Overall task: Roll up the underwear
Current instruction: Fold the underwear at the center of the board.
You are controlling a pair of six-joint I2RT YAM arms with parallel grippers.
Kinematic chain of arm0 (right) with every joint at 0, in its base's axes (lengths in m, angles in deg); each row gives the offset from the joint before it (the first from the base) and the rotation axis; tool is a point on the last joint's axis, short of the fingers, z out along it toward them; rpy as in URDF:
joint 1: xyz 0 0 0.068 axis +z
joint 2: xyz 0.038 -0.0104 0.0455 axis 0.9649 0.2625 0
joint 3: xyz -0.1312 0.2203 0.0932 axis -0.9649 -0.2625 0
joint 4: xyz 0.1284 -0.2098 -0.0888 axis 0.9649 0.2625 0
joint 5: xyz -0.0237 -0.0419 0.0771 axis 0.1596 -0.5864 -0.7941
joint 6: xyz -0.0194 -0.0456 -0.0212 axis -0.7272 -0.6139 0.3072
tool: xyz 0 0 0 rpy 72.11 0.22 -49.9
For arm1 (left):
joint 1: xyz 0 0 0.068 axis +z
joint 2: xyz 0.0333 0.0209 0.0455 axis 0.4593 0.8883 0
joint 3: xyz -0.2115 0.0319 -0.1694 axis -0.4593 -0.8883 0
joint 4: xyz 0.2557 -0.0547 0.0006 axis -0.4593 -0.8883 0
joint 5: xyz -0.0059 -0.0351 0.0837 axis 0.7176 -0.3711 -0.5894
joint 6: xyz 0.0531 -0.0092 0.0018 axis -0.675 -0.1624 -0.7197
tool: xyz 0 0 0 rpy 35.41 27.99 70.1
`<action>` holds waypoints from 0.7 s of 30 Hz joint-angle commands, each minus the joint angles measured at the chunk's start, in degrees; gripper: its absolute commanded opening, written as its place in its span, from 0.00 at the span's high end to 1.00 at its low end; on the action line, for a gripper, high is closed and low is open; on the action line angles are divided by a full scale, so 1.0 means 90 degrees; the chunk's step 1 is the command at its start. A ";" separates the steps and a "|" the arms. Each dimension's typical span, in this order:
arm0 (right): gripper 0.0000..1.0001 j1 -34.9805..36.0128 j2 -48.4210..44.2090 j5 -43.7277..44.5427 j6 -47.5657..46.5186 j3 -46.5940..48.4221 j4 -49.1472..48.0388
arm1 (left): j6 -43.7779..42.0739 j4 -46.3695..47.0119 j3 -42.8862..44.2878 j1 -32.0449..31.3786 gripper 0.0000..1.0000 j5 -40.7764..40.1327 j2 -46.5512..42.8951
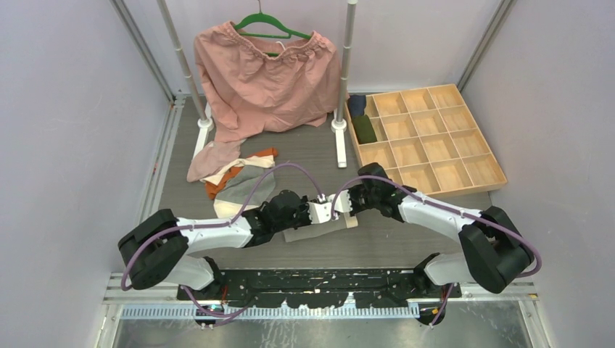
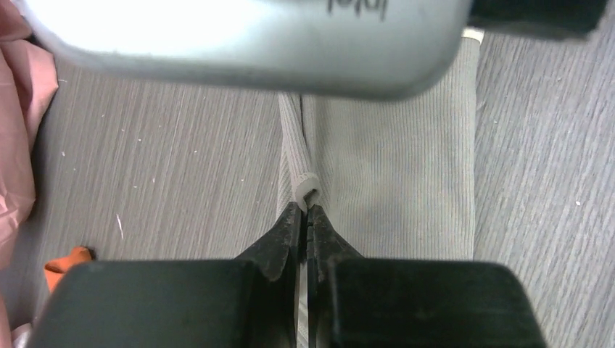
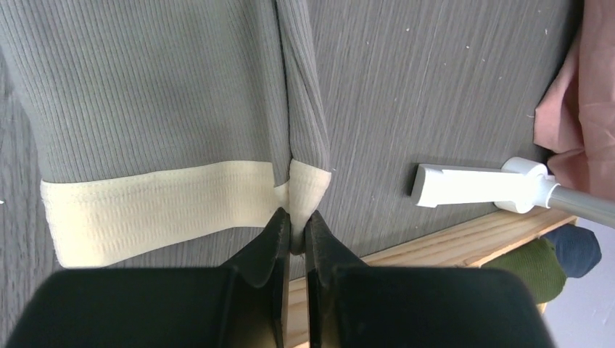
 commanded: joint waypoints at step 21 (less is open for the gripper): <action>0.99 -0.0461 0.0110 -0.0160 0.0477 0.0338 -0.0310 | 0.0386 0.1731 -0.1370 -0.0155 0.99 0.1183 0.0098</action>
